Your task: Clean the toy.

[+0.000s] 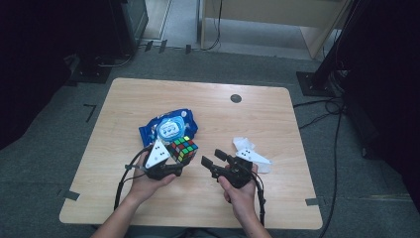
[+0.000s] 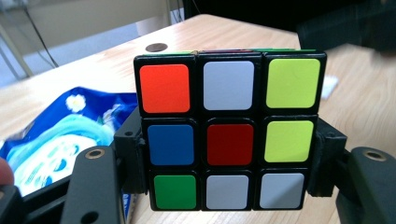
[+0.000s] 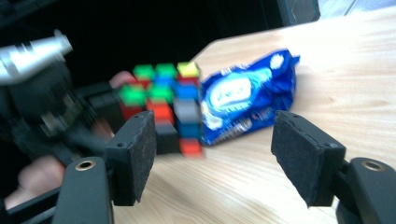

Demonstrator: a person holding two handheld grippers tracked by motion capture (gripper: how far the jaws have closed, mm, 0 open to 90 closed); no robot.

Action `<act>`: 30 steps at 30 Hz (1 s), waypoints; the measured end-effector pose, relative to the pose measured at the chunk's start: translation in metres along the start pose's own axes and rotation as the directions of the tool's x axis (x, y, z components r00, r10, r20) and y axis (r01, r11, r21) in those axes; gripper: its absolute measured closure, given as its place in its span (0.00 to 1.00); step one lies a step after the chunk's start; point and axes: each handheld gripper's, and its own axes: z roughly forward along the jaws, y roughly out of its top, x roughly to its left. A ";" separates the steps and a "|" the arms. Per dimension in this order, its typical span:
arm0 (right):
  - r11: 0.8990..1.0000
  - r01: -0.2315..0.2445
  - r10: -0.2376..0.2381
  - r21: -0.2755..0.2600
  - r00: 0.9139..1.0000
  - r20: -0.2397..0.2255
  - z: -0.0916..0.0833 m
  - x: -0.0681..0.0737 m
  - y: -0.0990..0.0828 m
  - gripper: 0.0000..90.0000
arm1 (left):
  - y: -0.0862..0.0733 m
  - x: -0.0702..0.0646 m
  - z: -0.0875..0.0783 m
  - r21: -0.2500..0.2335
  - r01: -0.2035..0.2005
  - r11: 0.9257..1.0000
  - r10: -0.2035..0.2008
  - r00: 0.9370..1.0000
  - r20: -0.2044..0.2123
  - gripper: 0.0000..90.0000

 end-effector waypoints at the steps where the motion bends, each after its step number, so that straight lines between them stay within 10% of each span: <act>1: 1.000 0.017 -0.018 0.026 1.000 0.015 0.005 -0.001 -0.006 0.36 | 0.001 0.002 -0.001 -0.001 0.014 1.000 -0.014 1.000 0.004 0.38; 5: 0.989 0.110 -0.113 0.104 0.993 0.025 0.026 0.011 -0.024 0.40 | 0.003 0.002 -0.002 -0.006 0.036 0.999 -0.036 0.999 0.029 0.38; 9: 0.960 0.255 -0.269 0.115 0.956 0.121 0.037 0.025 -0.033 0.63 | 0.005 -0.001 -0.001 -0.004 0.042 0.999 -0.042 0.998 0.051 0.37; 13: 0.983 0.162 -0.172 0.086 0.978 0.122 0.034 0.011 -0.031 0.83 | 0.005 -0.001 -0.001 0.000 0.057 0.998 -0.057 0.995 0.078 0.37; 16: 0.988 0.152 -0.156 0.037 0.976 0.150 0.027 0.003 -0.028 0.83 | 0.005 -0.002 -0.001 0.007 0.050 0.999 -0.051 0.995 0.083 0.37; 20: 0.996 0.058 -0.052 -0.070 0.995 0.082 0.015 -0.002 -0.019 0.77 | 0.003 -0.005 0.002 0.011 0.021 1.000 -0.022 0.997 0.073 0.37; 24: 0.992 -0.004 0.006 -0.129 1.000 0.013 0.008 0.000 -0.012 0.59 | 0.002 -0.011 0.005 0.030 -0.031 0.999 0.030 0.998 0.047 0.37; 30: 0.996 -0.073 0.072 -0.050 0.997 -0.021 0.012 0.016 -0.003 0.26 | -0.001 -0.026 0.011 0.050 -0.112 0.992 0.110 0.993 0.037 0.37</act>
